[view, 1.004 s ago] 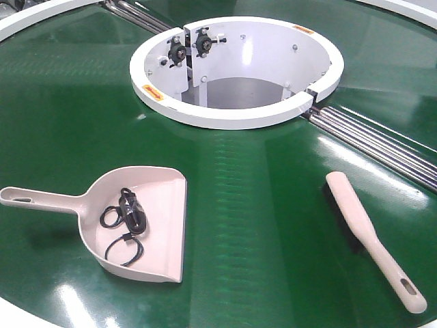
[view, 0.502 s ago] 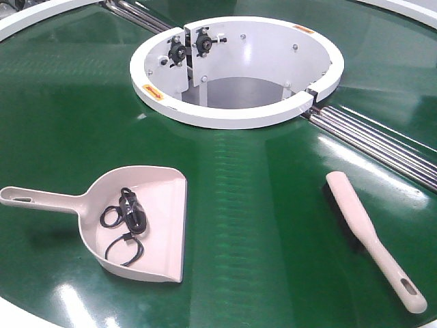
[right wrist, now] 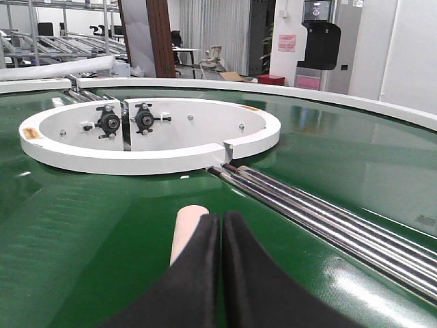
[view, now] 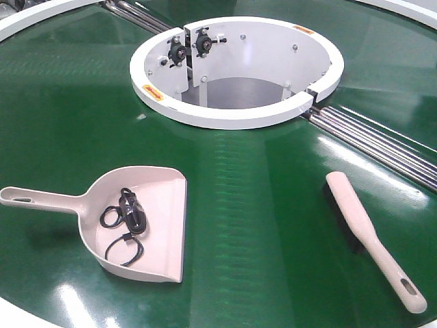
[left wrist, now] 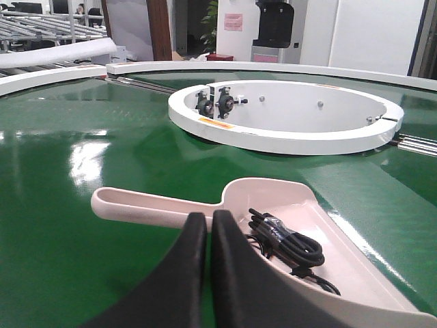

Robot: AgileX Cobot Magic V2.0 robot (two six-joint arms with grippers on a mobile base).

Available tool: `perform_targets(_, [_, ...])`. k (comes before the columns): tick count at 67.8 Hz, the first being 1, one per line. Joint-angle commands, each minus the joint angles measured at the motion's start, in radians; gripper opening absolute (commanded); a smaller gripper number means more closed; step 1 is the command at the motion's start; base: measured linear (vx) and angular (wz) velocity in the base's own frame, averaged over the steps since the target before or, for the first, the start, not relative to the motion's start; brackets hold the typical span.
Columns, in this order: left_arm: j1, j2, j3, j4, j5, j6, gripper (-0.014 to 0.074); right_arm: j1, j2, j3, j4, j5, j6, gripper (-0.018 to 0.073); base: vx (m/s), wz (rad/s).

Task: Clean and inspect green conveyor with broom and dustpan

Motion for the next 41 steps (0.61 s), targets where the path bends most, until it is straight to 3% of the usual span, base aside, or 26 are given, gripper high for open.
perform_targets(1, [0.000,-0.013,0.031,-0.001,-0.071,-0.009,-0.0008,0.001,-0.018,0.022,-0.007,-0.074,-0.007,-0.0010,0.00,0.00])
perform_targets(41, [0.000,-0.013,0.031,-0.001,-0.071,-0.009,-0.0008,0.001,-0.018,0.022,-0.007,-0.074,-0.007,-0.0010,0.00,0.00])
